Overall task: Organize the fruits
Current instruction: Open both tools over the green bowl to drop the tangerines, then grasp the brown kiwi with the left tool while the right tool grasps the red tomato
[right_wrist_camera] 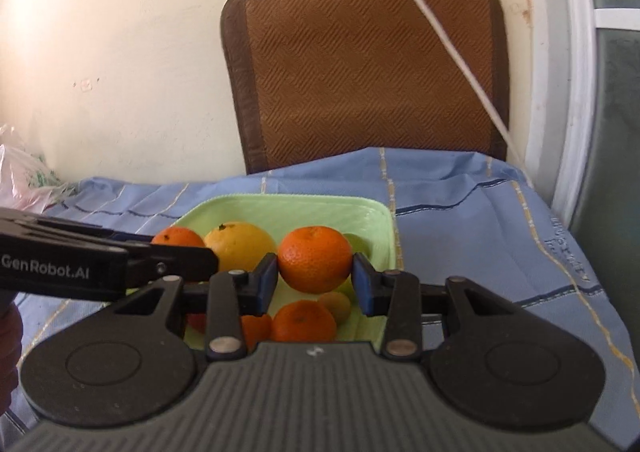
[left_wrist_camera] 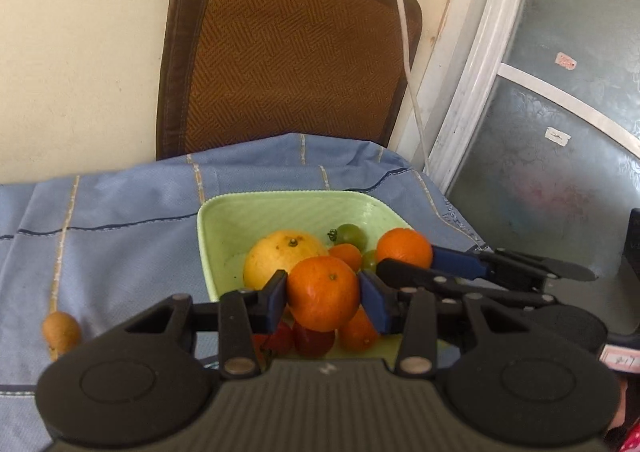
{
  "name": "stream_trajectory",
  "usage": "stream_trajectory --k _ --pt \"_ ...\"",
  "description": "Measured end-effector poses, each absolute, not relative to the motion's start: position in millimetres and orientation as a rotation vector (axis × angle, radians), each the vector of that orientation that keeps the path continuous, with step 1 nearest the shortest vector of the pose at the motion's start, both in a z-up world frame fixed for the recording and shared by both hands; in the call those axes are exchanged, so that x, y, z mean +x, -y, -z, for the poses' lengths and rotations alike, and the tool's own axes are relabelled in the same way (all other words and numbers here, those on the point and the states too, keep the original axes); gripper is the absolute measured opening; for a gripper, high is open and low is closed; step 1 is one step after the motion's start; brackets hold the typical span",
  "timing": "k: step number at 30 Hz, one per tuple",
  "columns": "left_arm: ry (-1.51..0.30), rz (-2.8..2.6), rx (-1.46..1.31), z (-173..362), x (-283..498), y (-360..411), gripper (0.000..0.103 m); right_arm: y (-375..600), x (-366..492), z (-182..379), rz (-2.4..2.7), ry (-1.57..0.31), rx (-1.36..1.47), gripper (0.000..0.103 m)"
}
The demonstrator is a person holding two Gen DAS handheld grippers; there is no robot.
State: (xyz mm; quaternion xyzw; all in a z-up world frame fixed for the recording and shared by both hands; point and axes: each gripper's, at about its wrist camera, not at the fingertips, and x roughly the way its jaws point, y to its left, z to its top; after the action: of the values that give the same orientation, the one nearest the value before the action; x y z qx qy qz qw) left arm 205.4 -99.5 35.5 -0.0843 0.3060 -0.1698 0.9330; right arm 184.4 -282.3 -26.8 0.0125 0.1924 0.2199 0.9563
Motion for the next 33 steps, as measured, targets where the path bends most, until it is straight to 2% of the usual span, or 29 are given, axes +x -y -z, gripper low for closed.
stream_trajectory --k 10,15,18,20,27,33 --pt "-0.59 0.342 -0.204 -42.4 202.0 89.3 0.042 277.4 182.4 33.2 -0.497 -0.375 0.006 0.044" --pt "-0.484 0.23 -0.25 -73.5 178.3 29.3 0.042 291.5 169.2 18.8 -0.477 -0.298 0.084 0.044" --pt "-0.483 0.125 -0.231 -76.7 168.6 -7.3 0.042 295.4 158.7 6.7 -0.498 -0.267 0.152 0.044" --pt "-0.513 0.095 -0.225 -69.4 165.2 -24.8 0.048 288.8 148.5 1.4 -0.544 -0.253 0.166 0.044" --pt "-0.626 0.093 -0.226 -25.3 176.8 -38.4 0.049 209.4 129.2 3.6 -0.714 -0.317 -0.008 0.043" --pt "-0.643 0.127 -0.285 -9.7 192.7 -45.9 0.049 133.1 130.2 20.2 -0.722 -0.347 -0.235 0.042"
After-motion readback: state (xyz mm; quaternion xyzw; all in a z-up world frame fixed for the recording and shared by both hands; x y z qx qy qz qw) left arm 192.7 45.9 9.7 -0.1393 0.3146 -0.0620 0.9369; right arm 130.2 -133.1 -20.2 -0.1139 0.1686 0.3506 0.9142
